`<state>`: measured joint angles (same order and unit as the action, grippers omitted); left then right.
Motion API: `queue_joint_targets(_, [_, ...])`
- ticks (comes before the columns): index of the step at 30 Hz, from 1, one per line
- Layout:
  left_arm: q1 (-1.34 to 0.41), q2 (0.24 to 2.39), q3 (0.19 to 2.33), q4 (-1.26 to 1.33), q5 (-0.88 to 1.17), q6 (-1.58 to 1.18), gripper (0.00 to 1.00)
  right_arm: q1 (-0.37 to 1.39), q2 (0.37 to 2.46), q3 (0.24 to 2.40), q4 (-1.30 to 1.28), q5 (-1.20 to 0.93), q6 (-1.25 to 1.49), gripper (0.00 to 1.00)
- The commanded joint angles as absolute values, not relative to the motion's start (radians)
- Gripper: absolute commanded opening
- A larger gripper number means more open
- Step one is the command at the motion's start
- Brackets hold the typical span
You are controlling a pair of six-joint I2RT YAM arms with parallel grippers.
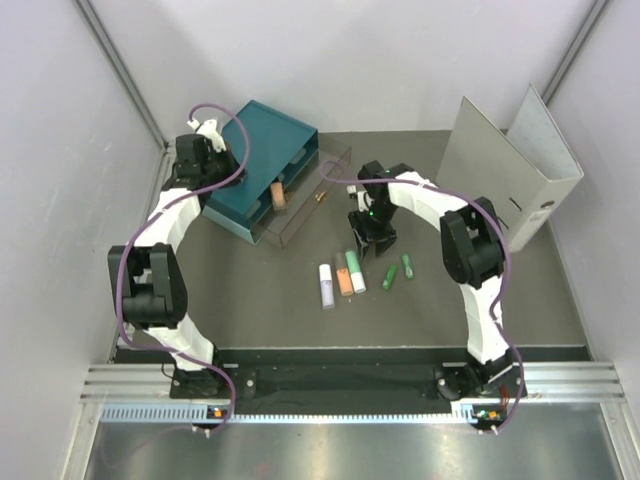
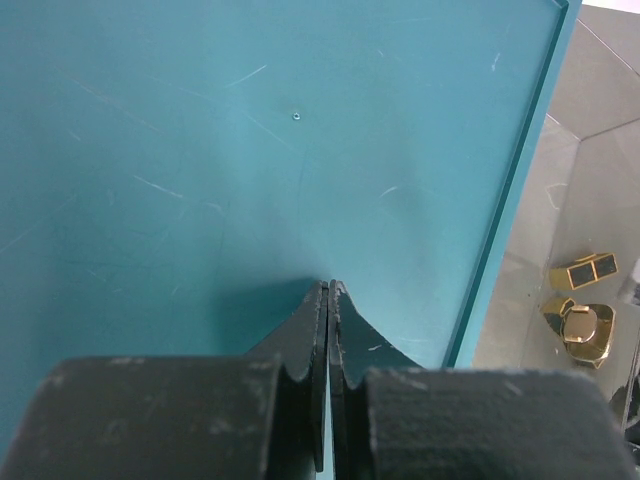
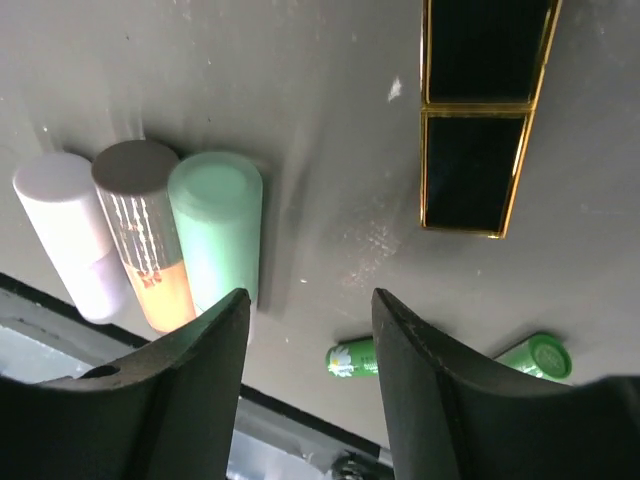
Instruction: Organize the makeup
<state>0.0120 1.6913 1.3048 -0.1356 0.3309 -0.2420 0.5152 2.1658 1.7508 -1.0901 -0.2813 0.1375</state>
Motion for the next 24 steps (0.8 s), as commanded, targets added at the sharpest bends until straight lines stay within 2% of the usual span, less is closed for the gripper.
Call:
queue_joint_targets(1, [0.005,1.738,1.264,-0.386,0.324,-0.235,0.0,0.529,1.976,1.614,-0.875,-0.284,0.178,0.51])
queue_joint_targets(10, [0.003,1.761,1.307,-0.406,0.321,-0.258,0.0,0.534,1.753,1.349,-0.603,-0.199,0.248,0.5])
queue_joint_targets(24, [0.003,1.752,1.319,-0.445,0.327,-0.279,0.0,0.592,1.818,1.333,-0.557,-0.236,0.258,0.47])
